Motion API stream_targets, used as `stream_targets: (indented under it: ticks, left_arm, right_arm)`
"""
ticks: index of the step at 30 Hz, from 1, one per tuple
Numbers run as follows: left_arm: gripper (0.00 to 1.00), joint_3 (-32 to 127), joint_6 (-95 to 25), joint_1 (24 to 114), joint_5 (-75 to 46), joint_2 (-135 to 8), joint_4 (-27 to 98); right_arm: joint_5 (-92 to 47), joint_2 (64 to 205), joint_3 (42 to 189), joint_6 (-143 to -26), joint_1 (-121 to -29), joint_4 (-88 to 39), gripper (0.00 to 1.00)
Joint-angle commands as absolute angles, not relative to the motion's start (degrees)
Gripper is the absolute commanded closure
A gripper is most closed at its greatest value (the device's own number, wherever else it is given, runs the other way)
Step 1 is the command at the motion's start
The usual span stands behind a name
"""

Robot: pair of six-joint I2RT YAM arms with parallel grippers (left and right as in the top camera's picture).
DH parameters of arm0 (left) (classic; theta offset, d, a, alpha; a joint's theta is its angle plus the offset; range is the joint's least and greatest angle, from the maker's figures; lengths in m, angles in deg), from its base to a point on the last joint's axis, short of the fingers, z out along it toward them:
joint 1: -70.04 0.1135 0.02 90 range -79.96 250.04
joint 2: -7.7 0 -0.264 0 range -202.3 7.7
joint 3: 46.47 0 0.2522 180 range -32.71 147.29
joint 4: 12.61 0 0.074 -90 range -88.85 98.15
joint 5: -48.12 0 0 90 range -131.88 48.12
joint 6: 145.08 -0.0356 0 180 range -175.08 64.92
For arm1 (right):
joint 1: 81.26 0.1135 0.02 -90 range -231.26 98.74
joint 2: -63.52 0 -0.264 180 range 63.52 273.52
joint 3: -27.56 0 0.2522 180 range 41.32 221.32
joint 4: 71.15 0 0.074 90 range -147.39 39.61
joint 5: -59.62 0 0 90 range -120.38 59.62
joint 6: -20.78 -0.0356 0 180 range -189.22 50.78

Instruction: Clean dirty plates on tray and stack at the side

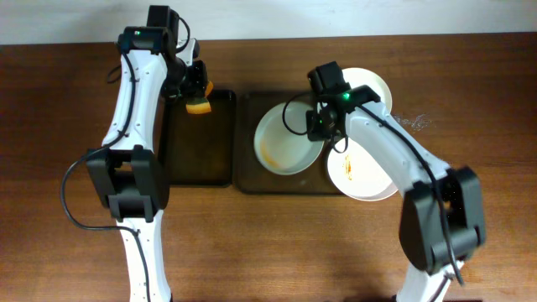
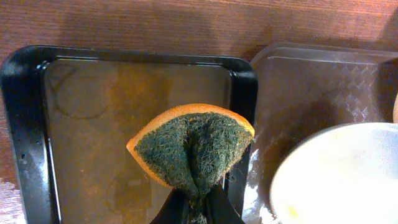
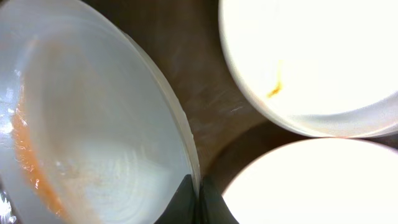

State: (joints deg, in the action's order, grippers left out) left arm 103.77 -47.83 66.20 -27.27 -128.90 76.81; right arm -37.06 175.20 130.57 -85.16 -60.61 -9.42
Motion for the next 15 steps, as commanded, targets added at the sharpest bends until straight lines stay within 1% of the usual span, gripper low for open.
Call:
stream_targets:
  ticks: [1,3,4,7,10,15]
  left_arm:
    - [1.00,105.2,-48.9,66.1,-26.5,-126.4,76.7]
    - [1.00,105.2,-48.9,66.1,-26.7,-126.4,76.7]
    - [1.00,105.2,-48.9,66.1,-26.6,-126.4,76.7]
    - [1.00,105.2,-48.9,66.1,-26.6,-126.4,76.6]
    - [1.00,105.2,-48.9,66.1,-26.6,-126.4,76.3]
    - [1.00,105.2,-48.9,66.1,-26.6,-126.4,76.2]
  right_arm:
    - [-59.4,171.4,132.0,-84.7,-54.8,-8.2,0.96]
    - [-68.4,171.3,132.0,-84.7,-51.5,-7.7,0.96]
    - [-75.8,171.3,132.0,-84.7,-48.4,-7.6,0.96]
    - [-90.4,171.3,132.0,-84.7,-41.9,-8.3,0.96]
    - [-100.4,171.3,132.0,-84.7,-38.1,-9.2,0.96]
    - [-103.1,171.3,132.0,-84.7,-36.5,-9.4,0.96]
